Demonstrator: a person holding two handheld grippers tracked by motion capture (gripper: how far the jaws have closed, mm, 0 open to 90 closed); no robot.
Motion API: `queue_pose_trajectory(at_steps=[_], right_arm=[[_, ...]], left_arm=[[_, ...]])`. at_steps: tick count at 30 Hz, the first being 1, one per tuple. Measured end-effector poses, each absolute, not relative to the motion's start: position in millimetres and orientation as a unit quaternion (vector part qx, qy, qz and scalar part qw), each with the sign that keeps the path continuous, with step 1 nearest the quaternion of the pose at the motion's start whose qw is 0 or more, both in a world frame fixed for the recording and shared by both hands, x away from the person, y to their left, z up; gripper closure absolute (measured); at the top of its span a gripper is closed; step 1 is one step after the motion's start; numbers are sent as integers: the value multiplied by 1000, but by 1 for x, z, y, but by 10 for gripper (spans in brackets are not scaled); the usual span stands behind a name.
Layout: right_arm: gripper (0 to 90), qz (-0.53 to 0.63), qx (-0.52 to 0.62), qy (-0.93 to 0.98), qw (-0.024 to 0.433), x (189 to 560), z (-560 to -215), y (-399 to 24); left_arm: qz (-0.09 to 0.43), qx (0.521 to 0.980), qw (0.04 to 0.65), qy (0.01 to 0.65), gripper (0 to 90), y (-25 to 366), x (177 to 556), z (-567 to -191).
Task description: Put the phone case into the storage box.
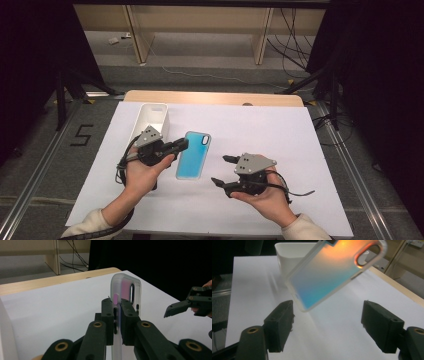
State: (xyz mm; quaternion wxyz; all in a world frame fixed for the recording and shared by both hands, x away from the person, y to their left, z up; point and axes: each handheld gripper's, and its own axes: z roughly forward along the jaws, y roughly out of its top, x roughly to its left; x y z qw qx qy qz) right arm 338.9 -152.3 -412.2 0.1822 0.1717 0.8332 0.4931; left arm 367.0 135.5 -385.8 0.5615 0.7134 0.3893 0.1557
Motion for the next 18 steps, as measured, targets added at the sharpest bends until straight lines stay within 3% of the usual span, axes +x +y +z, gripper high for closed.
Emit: queue_pose_trajectory(at_steps=[18], right_arm=[[227, 540, 238, 790, 167, 344, -412, -189]], left_arm=[[174, 701, 575, 385, 827, 151, 366, -378]])
